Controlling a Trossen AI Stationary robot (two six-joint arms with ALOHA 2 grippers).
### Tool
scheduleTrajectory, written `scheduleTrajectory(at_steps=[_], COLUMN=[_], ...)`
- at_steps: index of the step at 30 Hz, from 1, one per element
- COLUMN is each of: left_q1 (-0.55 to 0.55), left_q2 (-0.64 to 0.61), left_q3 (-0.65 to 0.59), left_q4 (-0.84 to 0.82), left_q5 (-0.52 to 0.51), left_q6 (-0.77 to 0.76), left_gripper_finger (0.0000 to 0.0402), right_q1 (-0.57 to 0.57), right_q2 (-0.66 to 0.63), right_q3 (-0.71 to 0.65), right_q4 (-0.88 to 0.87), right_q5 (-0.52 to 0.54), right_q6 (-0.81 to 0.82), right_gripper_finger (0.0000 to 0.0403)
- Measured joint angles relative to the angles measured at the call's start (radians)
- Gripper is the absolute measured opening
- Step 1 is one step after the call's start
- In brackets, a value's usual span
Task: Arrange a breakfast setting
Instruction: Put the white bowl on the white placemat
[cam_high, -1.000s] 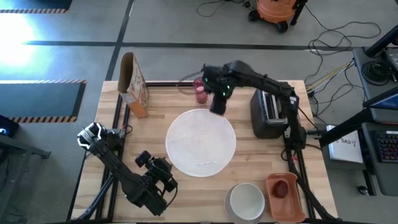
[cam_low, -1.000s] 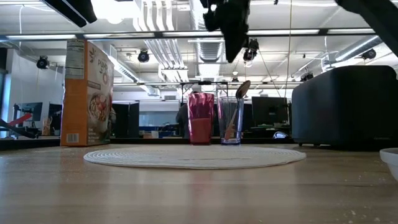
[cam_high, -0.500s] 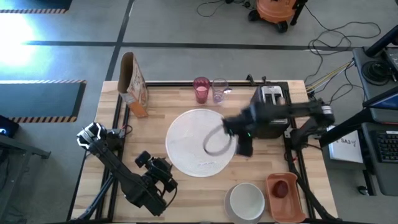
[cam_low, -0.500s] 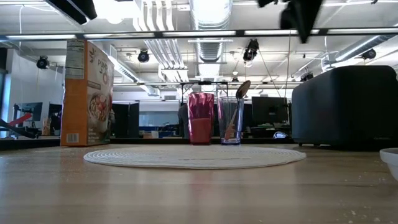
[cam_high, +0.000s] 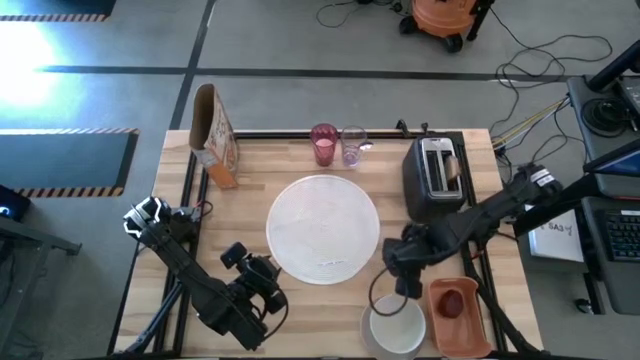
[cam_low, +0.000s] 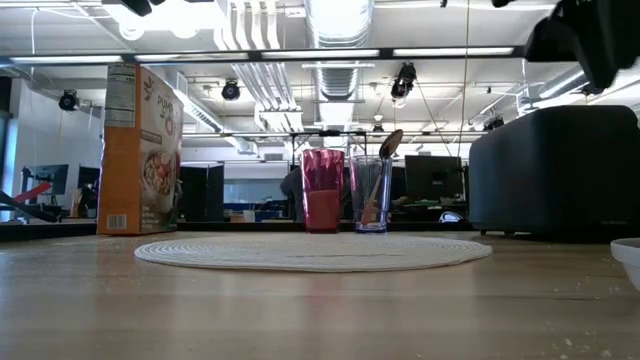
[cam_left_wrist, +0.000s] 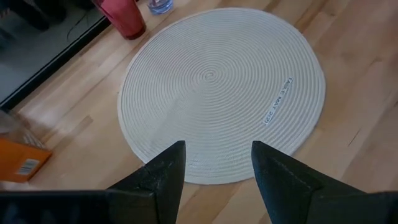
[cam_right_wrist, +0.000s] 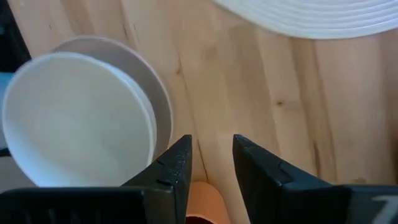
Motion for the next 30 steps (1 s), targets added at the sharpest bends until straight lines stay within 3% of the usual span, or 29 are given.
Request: scheduleTrajectory(at_steps=[9, 22, 30], left_q1=[-0.002, -0.014, -0.018], left_q2=[0.0, 0.0, 0.0], left_q3=[0.0, 0.0, -0.001], left_q4=[0.004, 0.02, 0.025], left_q5=[0.021, 0.024, 0.029], left_q6=[0.008, 0.008, 0.008], left_gripper_finger=[0.0168, 0.0168, 0.0168], right_q1=[0.059, 0.091, 0.092], right_q2=[0.078, 0.234, 0.199], right_q3=[-0.006, -0.007, -0.006], right_q4=[0.031, 0.054, 0.044], right_q5=[-0.026, -0.034, -0.049], right_q6=[-0.012, -0.11, -0.116], right_gripper_finger=[0.0135, 0.0137, 0.0129])
